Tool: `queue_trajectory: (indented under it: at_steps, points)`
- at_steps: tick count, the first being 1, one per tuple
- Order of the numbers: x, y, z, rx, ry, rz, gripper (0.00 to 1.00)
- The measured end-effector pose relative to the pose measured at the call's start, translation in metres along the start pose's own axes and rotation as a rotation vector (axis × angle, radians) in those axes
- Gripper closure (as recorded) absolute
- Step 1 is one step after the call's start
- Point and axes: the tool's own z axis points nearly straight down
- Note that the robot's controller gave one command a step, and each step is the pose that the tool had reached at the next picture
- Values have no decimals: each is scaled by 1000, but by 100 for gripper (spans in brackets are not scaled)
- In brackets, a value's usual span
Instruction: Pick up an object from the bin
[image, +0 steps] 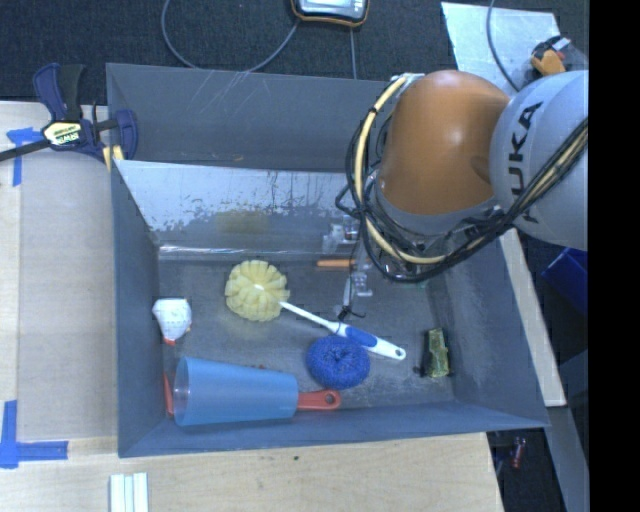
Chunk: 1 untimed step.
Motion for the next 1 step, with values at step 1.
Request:
queue_trajectory:
  at_steps: [1]
  points:
    - [-2, 0, -5, 0, -9, 2, 0]
